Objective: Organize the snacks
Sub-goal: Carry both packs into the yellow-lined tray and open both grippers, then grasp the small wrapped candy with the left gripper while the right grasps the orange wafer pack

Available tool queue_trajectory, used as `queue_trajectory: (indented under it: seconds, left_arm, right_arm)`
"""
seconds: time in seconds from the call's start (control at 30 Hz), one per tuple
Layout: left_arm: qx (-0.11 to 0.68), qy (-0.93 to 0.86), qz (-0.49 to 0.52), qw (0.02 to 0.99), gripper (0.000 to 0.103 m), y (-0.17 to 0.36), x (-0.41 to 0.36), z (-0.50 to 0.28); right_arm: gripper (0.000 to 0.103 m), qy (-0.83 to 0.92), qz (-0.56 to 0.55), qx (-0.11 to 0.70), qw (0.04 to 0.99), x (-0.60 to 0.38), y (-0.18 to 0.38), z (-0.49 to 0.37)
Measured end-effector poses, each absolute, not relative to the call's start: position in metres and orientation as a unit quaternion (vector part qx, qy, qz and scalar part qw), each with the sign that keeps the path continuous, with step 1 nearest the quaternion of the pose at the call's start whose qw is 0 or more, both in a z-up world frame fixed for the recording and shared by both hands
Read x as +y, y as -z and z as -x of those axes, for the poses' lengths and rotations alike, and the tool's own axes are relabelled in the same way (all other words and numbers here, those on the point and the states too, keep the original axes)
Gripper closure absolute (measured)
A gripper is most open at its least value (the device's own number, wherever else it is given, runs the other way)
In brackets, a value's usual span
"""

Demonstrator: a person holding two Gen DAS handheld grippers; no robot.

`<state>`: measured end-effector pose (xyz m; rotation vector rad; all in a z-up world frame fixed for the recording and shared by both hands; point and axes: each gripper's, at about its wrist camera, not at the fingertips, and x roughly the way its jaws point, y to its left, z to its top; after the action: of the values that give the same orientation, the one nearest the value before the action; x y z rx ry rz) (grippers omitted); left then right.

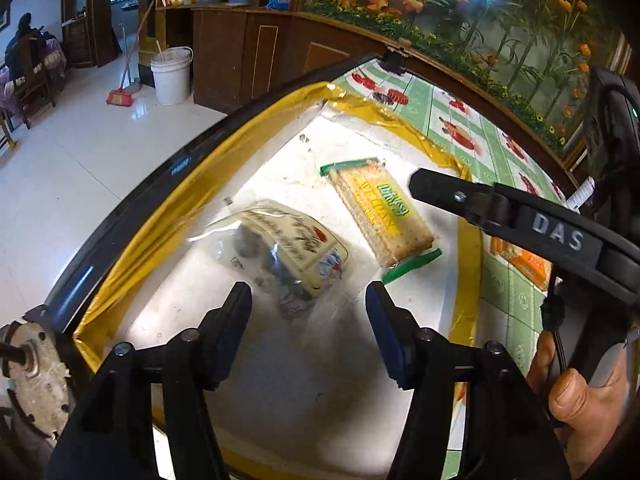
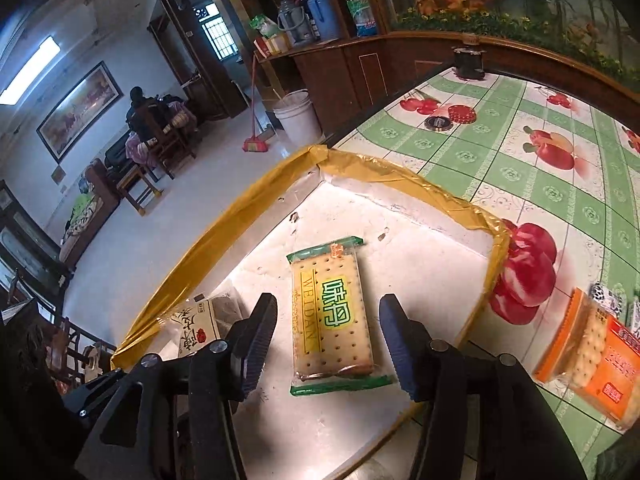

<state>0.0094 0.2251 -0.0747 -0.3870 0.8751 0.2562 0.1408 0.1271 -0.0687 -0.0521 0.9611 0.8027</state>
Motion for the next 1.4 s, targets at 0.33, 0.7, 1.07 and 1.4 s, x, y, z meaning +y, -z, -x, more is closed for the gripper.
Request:
queue_trajectory:
  seconds: [0.33, 0.7, 1.07, 1.4]
  left_arm:
    - [0.403, -0.114, 0.156, 0.895, 0.036, 0.055, 0.194, -0.010]
    - [0.407, -0.046, 0.122, 0.904, 0.037, 0.047, 0.134, -0.016]
    - [0.438, 0.050, 0.068, 0.895, 0.037, 0.057, 0.043, -0.021]
    - [0.463, 0.101, 0.031, 0.880, 0.037, 0.069, -0.014, -0.024]
  right_arm:
    - [0.038, -0.348, -0.016, 0.426, 0.835, 0.061, 0.043, -0.128]
    - [0.033, -0.278, -0.039, 0.419, 0.864, -0.057, 0.045, -0.091]
    - [0.033, -0.174, -0.043, 0.430, 0.885, -0.170, 0.064, -0.062]
    - [0.030, -0.119, -0.025, 0.425, 0.897, -0.209, 0.071, -0.043]
